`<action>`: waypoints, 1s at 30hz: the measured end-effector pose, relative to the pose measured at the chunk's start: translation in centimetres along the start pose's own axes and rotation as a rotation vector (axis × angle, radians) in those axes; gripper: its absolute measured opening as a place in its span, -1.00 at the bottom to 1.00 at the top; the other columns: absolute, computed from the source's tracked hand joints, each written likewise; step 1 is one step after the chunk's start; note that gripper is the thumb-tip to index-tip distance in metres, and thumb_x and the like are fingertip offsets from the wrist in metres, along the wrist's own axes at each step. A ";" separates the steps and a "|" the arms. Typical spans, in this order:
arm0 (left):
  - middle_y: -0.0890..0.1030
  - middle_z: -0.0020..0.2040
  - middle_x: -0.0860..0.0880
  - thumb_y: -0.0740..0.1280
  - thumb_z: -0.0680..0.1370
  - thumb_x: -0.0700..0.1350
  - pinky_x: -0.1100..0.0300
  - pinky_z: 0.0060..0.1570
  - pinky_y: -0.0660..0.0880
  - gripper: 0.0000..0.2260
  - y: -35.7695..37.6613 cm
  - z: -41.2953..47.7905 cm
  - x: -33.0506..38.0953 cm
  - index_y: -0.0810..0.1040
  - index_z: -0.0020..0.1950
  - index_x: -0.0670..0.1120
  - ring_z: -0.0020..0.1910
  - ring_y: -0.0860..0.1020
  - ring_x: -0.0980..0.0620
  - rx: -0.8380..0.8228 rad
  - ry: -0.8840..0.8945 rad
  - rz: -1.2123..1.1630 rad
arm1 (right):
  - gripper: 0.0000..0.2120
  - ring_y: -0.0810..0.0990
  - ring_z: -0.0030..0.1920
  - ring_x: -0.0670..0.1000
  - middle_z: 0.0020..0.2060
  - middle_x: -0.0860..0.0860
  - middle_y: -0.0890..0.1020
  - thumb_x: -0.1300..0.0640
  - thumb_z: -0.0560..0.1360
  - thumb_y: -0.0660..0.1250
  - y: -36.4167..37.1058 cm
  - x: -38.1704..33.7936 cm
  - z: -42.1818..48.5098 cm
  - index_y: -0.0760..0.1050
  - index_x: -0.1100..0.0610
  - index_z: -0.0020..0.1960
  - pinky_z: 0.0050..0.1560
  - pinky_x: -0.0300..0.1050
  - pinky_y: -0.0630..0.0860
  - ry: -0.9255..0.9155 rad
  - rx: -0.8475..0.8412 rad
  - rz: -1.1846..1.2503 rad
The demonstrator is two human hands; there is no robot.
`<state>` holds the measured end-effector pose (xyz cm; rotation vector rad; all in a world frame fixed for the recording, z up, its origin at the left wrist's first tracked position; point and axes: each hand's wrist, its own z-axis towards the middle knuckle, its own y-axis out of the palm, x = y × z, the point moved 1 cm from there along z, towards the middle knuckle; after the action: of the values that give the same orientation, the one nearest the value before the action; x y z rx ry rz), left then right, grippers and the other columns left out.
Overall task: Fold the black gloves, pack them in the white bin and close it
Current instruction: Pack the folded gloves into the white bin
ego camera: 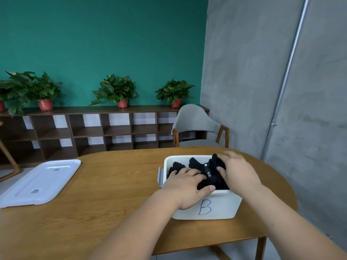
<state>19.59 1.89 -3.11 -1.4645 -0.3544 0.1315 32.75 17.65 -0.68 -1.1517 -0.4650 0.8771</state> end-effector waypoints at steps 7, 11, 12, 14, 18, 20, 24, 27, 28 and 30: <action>0.26 0.63 0.15 -0.10 0.63 0.46 -0.15 0.54 0.21 -0.32 0.4 0.3 -0.2 0.30 0.63 0.15 0.61 0.14 0.01 -0.026 0.017 0.012 | -0.21 -0.17 0.69 0.18 0.70 0.00 -0.17 -0.43 0.64 -0.18 2.2 -1.4 -0.5 -0.19 -0.01 0.72 0.65 0.13 -0.14 0.100 -0.547 0.093; 0.20 0.67 0.13 -0.08 0.66 0.42 -0.15 0.56 0.20 -0.33 0.1 0.5 -0.2 0.24 0.67 0.11 0.64 0.09 0.00 -0.090 0.019 0.001 | -0.34 -0.21 0.68 0.22 0.70 0.03 -0.18 -0.34 0.69 -0.22 2.3 -1.5 -0.2 -0.21 -0.10 0.70 0.65 0.17 -0.16 0.067 -0.638 0.014; 0.20 0.67 0.13 -0.08 0.66 0.43 -0.15 0.56 0.20 -0.32 0.1 0.6 -0.2 0.23 0.67 0.11 0.64 0.08 0.01 -0.095 0.017 -0.005 | -0.41 -0.22 0.68 0.24 0.70 0.05 -0.19 -0.28 0.72 -0.21 2.4 -1.5 -0.1 -0.22 -0.15 0.69 0.65 0.18 -0.16 0.048 -0.652 -0.005; 0.21 0.66 0.14 -0.06 0.64 0.45 -0.14 0.57 0.20 -0.31 0.1 0.6 -0.3 0.24 0.67 0.11 0.64 0.10 0.02 -0.083 0.012 -0.018 | -0.46 -0.22 0.68 0.24 0.70 0.07 -0.18 -0.21 0.74 -0.21 2.4 -1.5 -0.1 -0.22 -0.16 0.69 0.65 0.18 -0.15 0.038 -0.651 -0.004; 0.27 0.64 0.08 -0.01 0.61 0.48 -0.14 0.63 0.03 -0.24 0.2 0.1 -0.3 0.28 0.64 0.02 0.63 0.14 0.02 0.054 0.003 0.000 | -0.32 -0.14 0.69 0.15 0.71 0.03 -0.08 -0.31 0.70 -0.14 2.6 -1.0 -0.4 -0.08 -0.01 0.72 0.66 0.10 -0.10 0.072 -0.467 0.078; 0.30 0.63 0.06 -0.01 0.62 0.47 -0.10 0.65 -0.03 -0.24 -0.3 -0.4 -0.4 0.30 0.63 0.00 0.62 0.15 0.02 0.137 0.022 0.019 | -0.31 -0.10 0.68 0.12 0.70 0.04 -0.01 -0.32 0.69 -0.10 2.3 -0.9 -0.7 0.00 0.00 0.71 0.66 0.05 -0.06 0.041 -0.327 0.064; 0.27 0.64 0.05 0.03 0.65 0.42 -0.01 0.64 -0.01 -0.29 -1.7 -2.0 -1.4 0.27 0.66 0.01 0.63 0.14 0.01 0.230 0.028 0.038 | -0.33 -0.04 0.69 0.08 0.69 0.03 0.07 -0.31 0.70 0.00 0.4 -2.3 -1.0 0.05 -0.02 0.71 0.66 0.01 0.00 -0.008 -0.162 0.064; 0.24 0.65 0.04 0.05 0.68 0.37 0.02 0.64 -0.04 -0.35 -2.3 -3.6 -3.2 0.27 0.66 0.03 0.64 0.12 0.00 0.272 -0.019 0.036 | -0.34 -0.01 0.69 0.05 0.69 -0.01 0.09 -0.30 0.69 0.06 -0.3 -4.9 -1.0 0.07 -0.06 0.70 0.66 0.03 0.05 -0.076 -0.120 0.127; 0.23 0.65 0.04 0.04 0.69 0.36 0.01 0.65 -0.04 -0.37 -2.4 -4.2 -3.9 0.27 0.66 0.05 0.64 0.12 -0.01 0.290 -0.045 0.027 | -0.35 -0.01 0.69 0.04 0.69 -0.02 0.10 -0.29 0.69 0.08 -0.5 -6.0 -0.9 0.08 -0.07 0.70 0.66 0.02 0.05 -0.099 -0.108 0.147; 0.21 0.66 0.02 0.03 0.70 0.35 0.00 0.65 -0.03 -0.41 -2.4 -5.6 -5.7 0.28 0.65 0.08 0.64 0.11 -0.02 0.332 -0.108 0.018 | -0.36 -0.01 0.68 0.02 0.69 -0.04 0.10 -0.28 0.69 0.10 -0.8 -8.5 -0.9 0.10 -0.08 0.69 0.64 -0.02 0.03 -0.152 -0.092 0.166</action>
<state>15.74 -5.42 -1.99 -1.1351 -0.3869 0.2715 28.62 10.19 0.65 -1.2252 -0.5438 1.1015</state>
